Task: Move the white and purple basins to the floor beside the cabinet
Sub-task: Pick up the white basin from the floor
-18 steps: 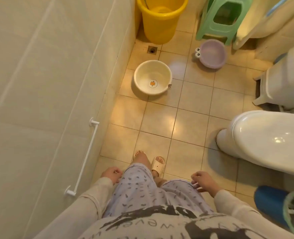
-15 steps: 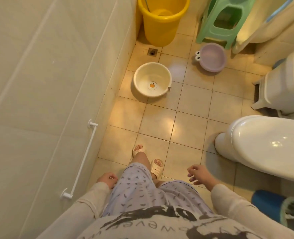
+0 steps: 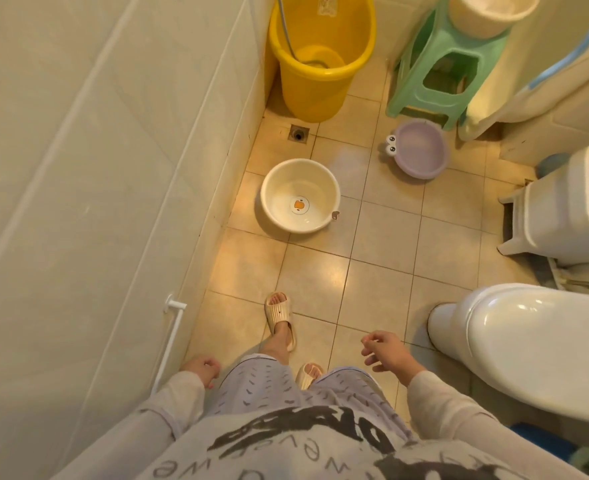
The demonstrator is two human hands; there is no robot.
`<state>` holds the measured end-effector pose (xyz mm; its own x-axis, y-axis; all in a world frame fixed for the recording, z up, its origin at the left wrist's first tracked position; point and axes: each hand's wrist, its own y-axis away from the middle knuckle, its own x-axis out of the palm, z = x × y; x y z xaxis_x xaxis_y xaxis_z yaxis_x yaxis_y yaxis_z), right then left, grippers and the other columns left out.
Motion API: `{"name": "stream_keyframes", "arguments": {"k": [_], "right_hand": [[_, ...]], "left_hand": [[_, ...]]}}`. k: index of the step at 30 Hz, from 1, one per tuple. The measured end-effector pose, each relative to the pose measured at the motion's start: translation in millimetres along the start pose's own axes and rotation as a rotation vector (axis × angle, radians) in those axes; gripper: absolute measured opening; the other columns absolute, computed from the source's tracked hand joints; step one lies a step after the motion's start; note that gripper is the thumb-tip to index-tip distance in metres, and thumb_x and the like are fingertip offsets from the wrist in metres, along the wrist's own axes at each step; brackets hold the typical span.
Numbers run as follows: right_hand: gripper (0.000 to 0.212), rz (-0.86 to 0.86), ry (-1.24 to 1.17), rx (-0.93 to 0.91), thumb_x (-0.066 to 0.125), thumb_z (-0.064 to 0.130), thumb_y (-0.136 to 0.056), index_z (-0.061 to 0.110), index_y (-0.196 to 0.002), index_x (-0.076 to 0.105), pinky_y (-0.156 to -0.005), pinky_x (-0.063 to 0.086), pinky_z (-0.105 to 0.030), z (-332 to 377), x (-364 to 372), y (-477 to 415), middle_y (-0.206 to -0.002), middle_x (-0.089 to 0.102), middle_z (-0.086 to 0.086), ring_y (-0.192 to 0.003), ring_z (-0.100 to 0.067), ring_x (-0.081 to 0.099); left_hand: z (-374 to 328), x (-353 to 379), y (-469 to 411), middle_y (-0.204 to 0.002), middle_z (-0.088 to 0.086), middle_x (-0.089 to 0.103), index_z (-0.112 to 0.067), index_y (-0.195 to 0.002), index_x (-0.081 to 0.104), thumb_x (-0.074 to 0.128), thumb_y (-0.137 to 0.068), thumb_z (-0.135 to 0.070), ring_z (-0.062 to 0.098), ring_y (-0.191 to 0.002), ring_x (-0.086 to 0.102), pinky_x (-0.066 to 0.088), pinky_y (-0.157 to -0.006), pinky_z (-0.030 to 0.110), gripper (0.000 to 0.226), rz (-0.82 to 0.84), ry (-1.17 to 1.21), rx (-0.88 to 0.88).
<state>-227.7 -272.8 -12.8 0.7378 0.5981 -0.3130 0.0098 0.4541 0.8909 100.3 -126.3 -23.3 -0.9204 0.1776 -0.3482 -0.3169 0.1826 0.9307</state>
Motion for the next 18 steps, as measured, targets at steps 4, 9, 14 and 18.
{"name": "stream_keyframes", "arguments": {"k": [4,9,14,18], "right_hand": [[0.017,-0.037,-0.030,0.069,0.047,0.017,-0.094,0.005,-0.098,0.059,-0.054,0.045,-0.027,24.6,-6.3,-14.4,-0.081,0.062,-0.009,-0.063,-0.019,0.056],[0.015,-0.051,-0.065,0.152,0.047,0.016,-0.093,0.005,-0.093,0.058,-0.059,0.046,-0.029,33.4,-16.4,-22.7,-0.079,0.062,-0.010,-0.065,-0.021,0.056],[0.015,-0.057,-0.063,0.175,0.048,0.016,-0.093,0.005,-0.093,0.058,-0.059,0.048,-0.030,53.1,-34.4,-39.0,-0.080,0.062,-0.011,-0.064,-0.023,0.057],[0.015,-0.025,-0.040,0.150,0.047,0.017,-0.093,0.005,-0.095,0.057,-0.054,0.045,-0.027,90.2,-53.8,-58.6,-0.080,0.061,-0.010,-0.062,-0.020,0.055]], "left_hand": [[-75.7,-47.7,-19.6,-0.090,0.008,0.059,-0.012,-0.077,0.055,0.046,-0.092,-0.010,0.016,-0.062,0.050,0.032,-0.049,0.020,0.017,-0.017,-0.003,0.099],[-161.0,-87.1,-23.8,-0.090,0.008,0.061,-0.014,-0.078,0.058,0.050,-0.087,-0.007,0.013,-0.057,0.052,0.035,-0.049,0.022,0.014,-0.033,0.053,0.221],[-198.7,-93.9,-25.2,-0.091,0.008,0.063,-0.016,-0.076,0.056,0.048,-0.087,-0.007,0.013,-0.059,0.053,0.036,-0.051,0.023,0.017,-0.047,0.116,0.215],[-199.3,-82.7,-30.6,-0.089,0.007,0.062,-0.015,-0.079,0.056,0.044,-0.090,-0.008,0.016,-0.064,0.053,0.036,-0.053,0.022,0.018,-0.008,0.113,0.153]]}}
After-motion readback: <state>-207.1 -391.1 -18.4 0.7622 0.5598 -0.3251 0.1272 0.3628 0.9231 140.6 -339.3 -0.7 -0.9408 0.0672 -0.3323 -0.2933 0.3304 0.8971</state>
